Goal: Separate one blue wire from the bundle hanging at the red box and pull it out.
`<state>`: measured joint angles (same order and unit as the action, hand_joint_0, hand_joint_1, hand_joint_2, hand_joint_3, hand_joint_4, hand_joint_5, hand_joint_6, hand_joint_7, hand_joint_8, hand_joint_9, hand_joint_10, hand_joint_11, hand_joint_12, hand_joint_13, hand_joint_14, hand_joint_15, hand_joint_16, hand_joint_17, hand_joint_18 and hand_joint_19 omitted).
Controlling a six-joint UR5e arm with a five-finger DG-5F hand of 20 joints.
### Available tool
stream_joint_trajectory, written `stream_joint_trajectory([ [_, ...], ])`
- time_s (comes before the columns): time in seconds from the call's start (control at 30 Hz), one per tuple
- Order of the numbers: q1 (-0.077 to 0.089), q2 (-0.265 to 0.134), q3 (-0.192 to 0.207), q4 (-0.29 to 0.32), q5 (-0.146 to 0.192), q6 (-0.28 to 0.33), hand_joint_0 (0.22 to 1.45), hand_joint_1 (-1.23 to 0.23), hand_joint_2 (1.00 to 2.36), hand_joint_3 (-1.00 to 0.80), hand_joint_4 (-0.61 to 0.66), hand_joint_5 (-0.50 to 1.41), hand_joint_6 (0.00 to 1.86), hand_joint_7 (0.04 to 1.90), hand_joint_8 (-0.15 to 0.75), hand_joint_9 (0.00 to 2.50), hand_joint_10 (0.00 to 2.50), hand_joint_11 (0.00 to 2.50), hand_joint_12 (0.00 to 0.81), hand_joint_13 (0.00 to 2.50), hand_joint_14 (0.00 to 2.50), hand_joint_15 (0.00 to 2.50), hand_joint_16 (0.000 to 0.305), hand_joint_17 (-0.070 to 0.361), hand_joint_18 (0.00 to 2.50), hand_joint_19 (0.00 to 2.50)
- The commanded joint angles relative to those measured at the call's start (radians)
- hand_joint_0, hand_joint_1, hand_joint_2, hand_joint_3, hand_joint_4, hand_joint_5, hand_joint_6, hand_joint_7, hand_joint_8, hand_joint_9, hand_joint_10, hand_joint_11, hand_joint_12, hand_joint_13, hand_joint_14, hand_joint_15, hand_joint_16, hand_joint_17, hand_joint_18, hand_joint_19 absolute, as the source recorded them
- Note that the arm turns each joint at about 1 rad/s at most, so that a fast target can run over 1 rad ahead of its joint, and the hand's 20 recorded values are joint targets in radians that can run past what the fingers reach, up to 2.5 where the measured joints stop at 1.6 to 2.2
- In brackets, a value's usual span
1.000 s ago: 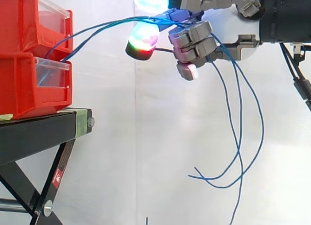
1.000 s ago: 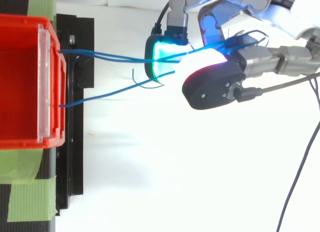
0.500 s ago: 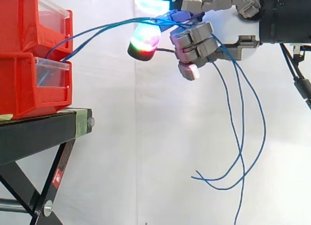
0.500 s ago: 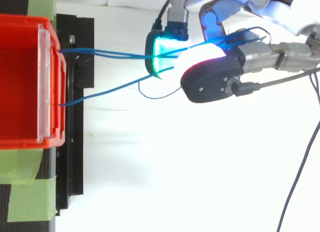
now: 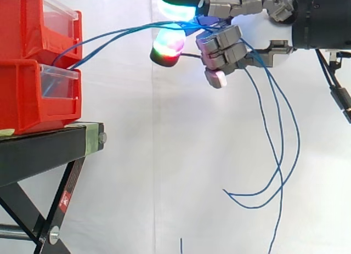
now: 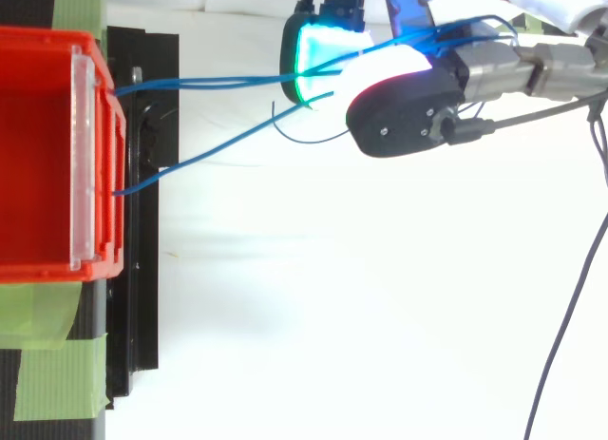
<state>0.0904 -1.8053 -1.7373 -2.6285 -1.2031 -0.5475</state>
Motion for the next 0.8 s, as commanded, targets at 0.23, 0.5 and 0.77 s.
stream_joint_trajectory([
  [0.23,-0.014,0.012,0.027,0.008,-0.003,-0.065,0.63,-0.62,1.01,-0.35,0.21,-0.15,0.81,1.12,0.280,0.95,1.34,1.46,0.366,0.78,1.90,1.44,0.044,0.098,0.94,1.34],
  [0.5,-0.014,0.012,0.032,0.004,0.000,-0.097,0.62,-0.75,1.02,-0.22,0.19,-0.17,0.84,1.17,0.279,0.88,1.41,1.45,0.369,0.76,1.93,1.43,0.045,0.100,0.94,1.35],
  [0.77,-0.011,0.012,0.032,-0.005,0.007,-0.095,0.63,-0.84,1.02,-0.15,0.15,-0.20,0.88,1.08,0.275,0.79,1.43,1.45,0.359,0.65,2.00,1.43,0.046,0.103,0.87,1.37],
])
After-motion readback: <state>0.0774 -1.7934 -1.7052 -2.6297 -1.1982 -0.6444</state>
